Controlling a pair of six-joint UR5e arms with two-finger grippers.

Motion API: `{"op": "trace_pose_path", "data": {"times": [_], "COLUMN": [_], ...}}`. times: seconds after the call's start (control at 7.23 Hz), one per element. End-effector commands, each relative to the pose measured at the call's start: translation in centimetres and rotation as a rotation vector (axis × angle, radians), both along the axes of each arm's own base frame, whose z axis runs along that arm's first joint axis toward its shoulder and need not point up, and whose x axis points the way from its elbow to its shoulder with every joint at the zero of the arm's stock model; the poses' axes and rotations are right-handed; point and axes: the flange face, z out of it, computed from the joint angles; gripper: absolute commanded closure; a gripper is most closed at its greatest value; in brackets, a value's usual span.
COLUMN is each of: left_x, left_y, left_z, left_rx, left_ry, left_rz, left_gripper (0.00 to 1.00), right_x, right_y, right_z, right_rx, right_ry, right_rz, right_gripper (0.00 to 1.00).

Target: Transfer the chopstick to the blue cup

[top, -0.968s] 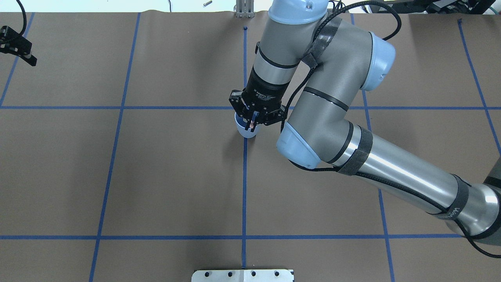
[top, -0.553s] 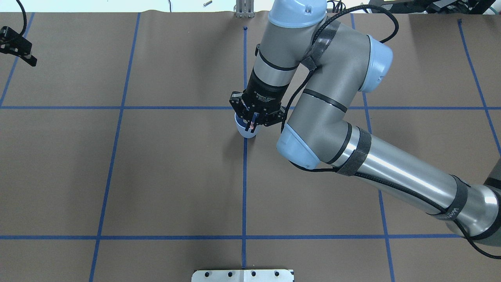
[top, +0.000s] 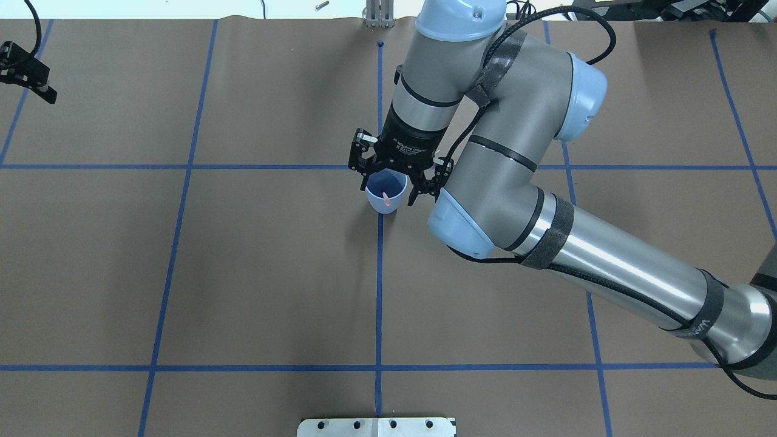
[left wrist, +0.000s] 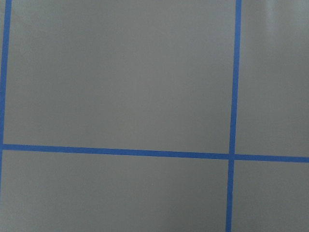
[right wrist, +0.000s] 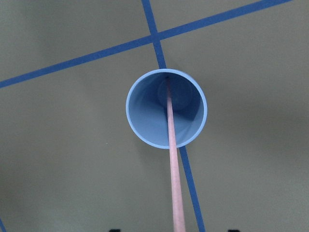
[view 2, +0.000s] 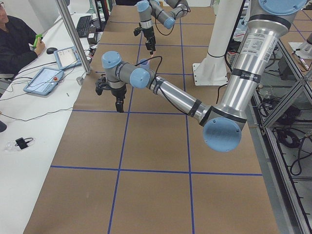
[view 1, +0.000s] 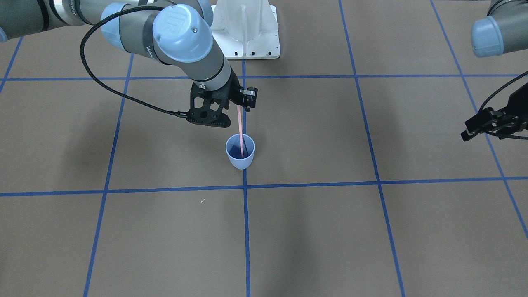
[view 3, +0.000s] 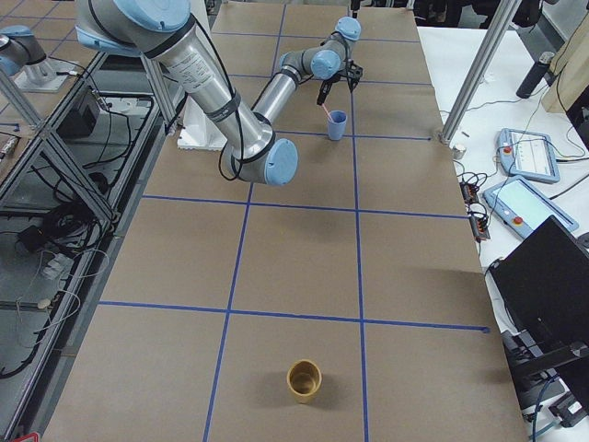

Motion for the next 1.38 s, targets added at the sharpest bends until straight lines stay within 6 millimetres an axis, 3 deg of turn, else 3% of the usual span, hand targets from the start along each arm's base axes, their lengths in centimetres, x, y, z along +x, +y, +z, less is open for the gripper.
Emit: {"op": "trace_pose_path", "data": {"times": [0.0,0.14,0.28,0.41,0.55,0.69,0.97,1.11,1.24], "left_x": [-0.4,-0.4,-0.4,-0.7,-0.9,-1.1,-2.8,-5.2,-9.2], "left_y": [0.2,0.2,0.1,0.1,0.6,1.0,4.2,4.9,5.4], "left_z": [-0.8,-0.8,-1.1,-1.4,-2.4,-2.5,1.0,3.4,5.9], "left_rx": [0.017,0.017,0.035,0.060,0.085,0.087,0.106,0.153,0.162], "left_ry": [0.005,0.006,0.010,0.016,0.018,0.020,0.003,-0.021,-0.044], "left_rz": [-0.005,-0.006,-0.008,-0.012,-0.013,-0.014,0.017,0.057,0.039], "left_gripper": [0.01,0.01,0.01,0.01,0.01,0.01,0.01,0.01,0.01], "right_x": [3.4,7.9,13.4,20.6,26.3,31.4,45.7,51.0,52.9], "right_y": [-1.2,-2.9,-3.7,-6.4,-8.4,-9.0,-5.4,-3.3,-1.2], "right_z": [-0.7,1.7,5.4,10.3,14.7,19.4,32.8,38.3,41.4], "right_rx": [0.059,0.113,0.222,0.253,0.301,0.327,0.499,0.507,0.478], "right_ry": [-0.005,0.001,0.014,0.061,0.111,0.157,0.169,0.187,0.192], "right_rz": [0.075,0.108,0.106,0.149,0.147,0.095,-0.076,-0.095,-0.092], "right_gripper": [0.00,0.00,0.00,0.00,0.00,0.00,0.00,0.00,0.00]}}
